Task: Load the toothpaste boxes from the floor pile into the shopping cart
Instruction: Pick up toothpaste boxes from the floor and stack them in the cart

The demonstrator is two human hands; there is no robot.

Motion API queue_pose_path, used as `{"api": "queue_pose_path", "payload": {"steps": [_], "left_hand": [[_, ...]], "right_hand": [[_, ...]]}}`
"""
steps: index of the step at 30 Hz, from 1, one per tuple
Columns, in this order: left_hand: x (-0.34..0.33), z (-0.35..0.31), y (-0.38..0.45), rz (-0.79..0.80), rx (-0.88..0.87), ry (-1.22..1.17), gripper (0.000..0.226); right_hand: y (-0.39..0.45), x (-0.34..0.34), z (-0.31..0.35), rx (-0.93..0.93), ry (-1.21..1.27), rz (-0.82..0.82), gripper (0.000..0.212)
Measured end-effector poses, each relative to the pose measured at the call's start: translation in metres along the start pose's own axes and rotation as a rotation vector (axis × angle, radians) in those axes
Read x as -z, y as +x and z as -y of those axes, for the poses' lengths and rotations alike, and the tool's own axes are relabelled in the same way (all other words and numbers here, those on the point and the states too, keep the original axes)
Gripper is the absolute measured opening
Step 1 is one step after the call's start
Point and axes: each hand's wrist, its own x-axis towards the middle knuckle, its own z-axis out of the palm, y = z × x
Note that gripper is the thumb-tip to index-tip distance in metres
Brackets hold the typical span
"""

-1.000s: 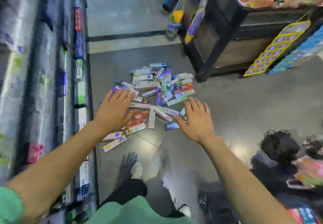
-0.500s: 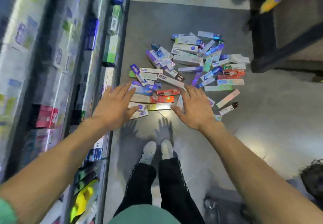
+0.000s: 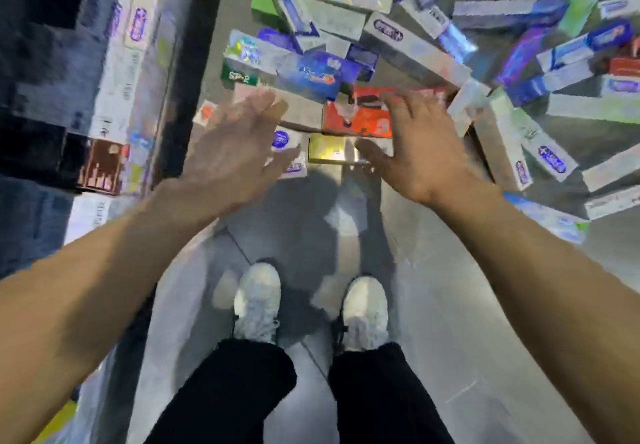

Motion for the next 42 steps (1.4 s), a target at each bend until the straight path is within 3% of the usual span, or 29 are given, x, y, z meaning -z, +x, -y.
{"api": "queue_pose_path", "payload": {"steps": [5, 11, 19, 23, 29, 35, 39, 42], "left_hand": [[-0.102, 0.038, 0.050, -0.150, -0.056, 0.046, 0.077], [-0.144, 0.071, 0.083, -0.321, -0.169, 0.030, 0.069], [-0.122, 0.080, 0.101, -0.285, -0.196, -0.065, 0.075], [-0.129, 0.086, 0.099, -0.111, -0.314, 0.044, 0.079], [-0.144, 0.094, 0.084, -0.051, -0.187, 0.012, 0.094], [-0.154, 0.118, 0.081, -0.033, -0.230, 0.095, 0.094], [-0.142, 0.110, 0.093, -0.045, -0.226, 0.163, 0.080], [-0.139, 0.104, 0.101, -0.005, -0.221, 0.174, 0.081]], "right_hand": [[0.057, -0.104, -0.020, 0.081, 0.000, -0.125, 0.084], [0.093, -0.144, -0.034, 0.153, 0.020, -0.231, 0.084], [0.104, -0.138, -0.041, 0.200, -0.054, -0.175, 0.082], [0.110, -0.125, -0.036, 0.205, -0.120, -0.120, 0.089], [0.110, -0.142, -0.045, 0.042, -0.040, -0.024, 0.084], [0.113, -0.150, -0.053, -0.011, -0.055, -0.040, 0.079], [0.112, -0.148, -0.052, 0.000, -0.048, -0.040, 0.078], [0.107, -0.146, -0.055, 0.025, -0.025, -0.111, 0.077]]}}
